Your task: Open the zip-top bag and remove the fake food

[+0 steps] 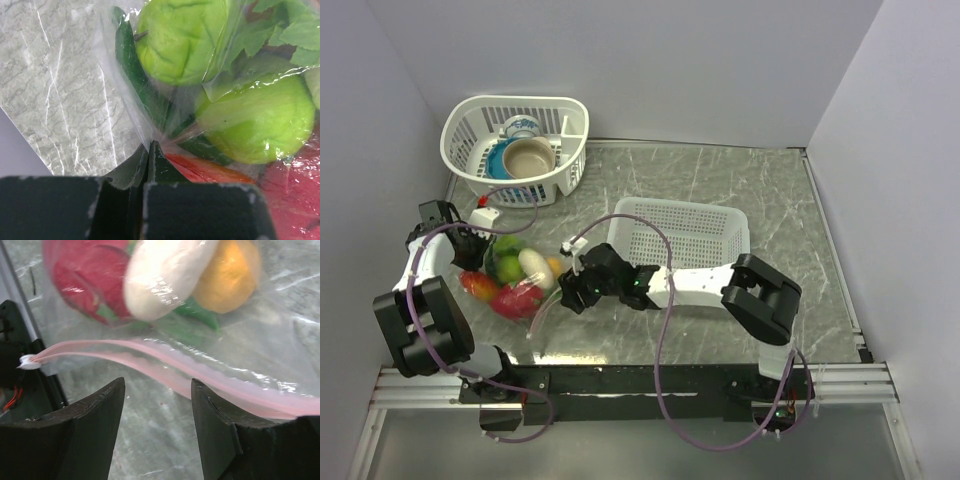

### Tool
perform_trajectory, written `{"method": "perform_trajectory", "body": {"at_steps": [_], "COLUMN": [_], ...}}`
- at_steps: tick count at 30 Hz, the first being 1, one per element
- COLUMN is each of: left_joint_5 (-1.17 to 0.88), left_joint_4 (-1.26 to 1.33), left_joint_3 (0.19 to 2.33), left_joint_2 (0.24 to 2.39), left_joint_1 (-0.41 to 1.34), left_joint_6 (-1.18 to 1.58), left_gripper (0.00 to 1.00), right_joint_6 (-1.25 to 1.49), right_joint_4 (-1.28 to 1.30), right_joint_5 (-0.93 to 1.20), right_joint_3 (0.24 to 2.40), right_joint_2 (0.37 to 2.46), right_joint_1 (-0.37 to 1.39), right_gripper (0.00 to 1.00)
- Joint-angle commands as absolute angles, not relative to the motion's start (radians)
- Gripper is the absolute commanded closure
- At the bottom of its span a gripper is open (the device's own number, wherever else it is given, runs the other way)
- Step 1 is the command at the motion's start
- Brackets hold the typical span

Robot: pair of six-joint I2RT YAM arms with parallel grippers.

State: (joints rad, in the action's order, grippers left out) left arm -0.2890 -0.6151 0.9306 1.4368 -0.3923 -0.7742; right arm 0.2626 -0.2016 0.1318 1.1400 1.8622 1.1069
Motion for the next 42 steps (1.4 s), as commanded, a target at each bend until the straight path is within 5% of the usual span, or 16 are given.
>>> {"method": "perform_trajectory", "body": {"at_steps": [1,15,29,42], "left_joint_5": [-0.314,-0.299,-0.29,-0.27], "left_joint_4": [-0.635,-0.618,-0.624,-0.757], "left_joint_3": [0.936,0.884,0.874,1.142], "left_joint_2": [1.393,1.364,1.341,1.336], "left_joint_1": [-0.39,-0.39,-0.39,-0.377], "left_joint_6": [-0.807,-0.844,-0.865,-0.69], "left_gripper": [0.96,0.96,0.96,0.99], "right_joint_6": [0.273,0.38,0.307,0.324], "right_joint_4": [-0.279,-0.43,-0.239,-0.339], "right_joint_5": [0.121,0.296,0.009,-0.083], "right_joint_3": [1.206,1.204,1.281,1.014], "right_joint_2": [1.893,1.946,2.014,1.95], "right_joint_1": [1.08,1.028,1.103,1.173], "right_gripper": [0.39,0.41,0.54,0.48]}}
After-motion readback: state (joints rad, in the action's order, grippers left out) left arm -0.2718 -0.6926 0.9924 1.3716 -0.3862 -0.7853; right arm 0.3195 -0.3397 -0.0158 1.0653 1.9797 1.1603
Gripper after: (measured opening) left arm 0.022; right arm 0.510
